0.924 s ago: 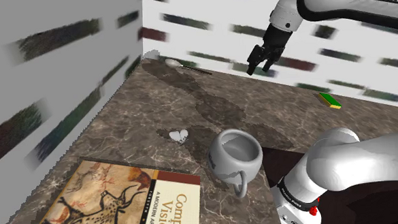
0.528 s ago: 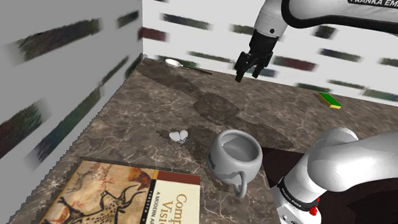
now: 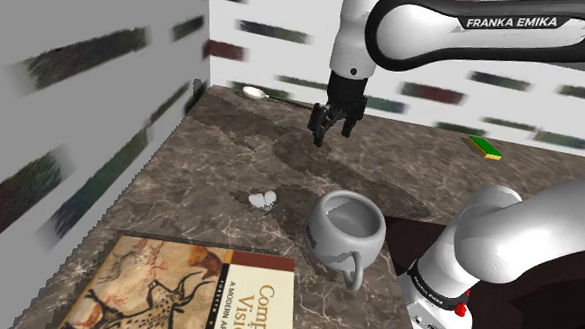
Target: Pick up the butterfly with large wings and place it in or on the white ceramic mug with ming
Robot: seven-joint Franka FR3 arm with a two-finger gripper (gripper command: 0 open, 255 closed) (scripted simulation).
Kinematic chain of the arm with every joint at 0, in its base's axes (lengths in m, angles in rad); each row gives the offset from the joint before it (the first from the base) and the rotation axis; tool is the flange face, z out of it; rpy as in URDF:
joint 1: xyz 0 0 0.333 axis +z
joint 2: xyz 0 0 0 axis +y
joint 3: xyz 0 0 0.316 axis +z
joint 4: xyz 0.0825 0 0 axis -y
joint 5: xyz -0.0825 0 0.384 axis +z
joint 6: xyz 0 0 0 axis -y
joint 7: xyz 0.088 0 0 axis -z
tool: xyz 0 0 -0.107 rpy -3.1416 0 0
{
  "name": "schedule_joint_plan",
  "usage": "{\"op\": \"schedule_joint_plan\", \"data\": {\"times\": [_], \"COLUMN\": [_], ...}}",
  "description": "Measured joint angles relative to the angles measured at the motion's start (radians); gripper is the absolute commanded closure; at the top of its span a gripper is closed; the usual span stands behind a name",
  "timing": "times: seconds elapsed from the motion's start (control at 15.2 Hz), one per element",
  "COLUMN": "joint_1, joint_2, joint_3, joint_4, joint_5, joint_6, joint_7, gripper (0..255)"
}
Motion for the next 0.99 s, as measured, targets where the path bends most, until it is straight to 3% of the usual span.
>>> {"op": "schedule_joint_plan", "data": {"times": [0.53, 0.99], "joint_1": [0.054, 0.09], "joint_2": [0.211, 0.425], "joint_3": [0.146, 0.242], "joint_4": [0.076, 0.178], "joint_5": [0.045, 0.035], "joint_6": [0.045, 0.084], "joint_7": [0.169, 0.303], "gripper": [0, 0]}}
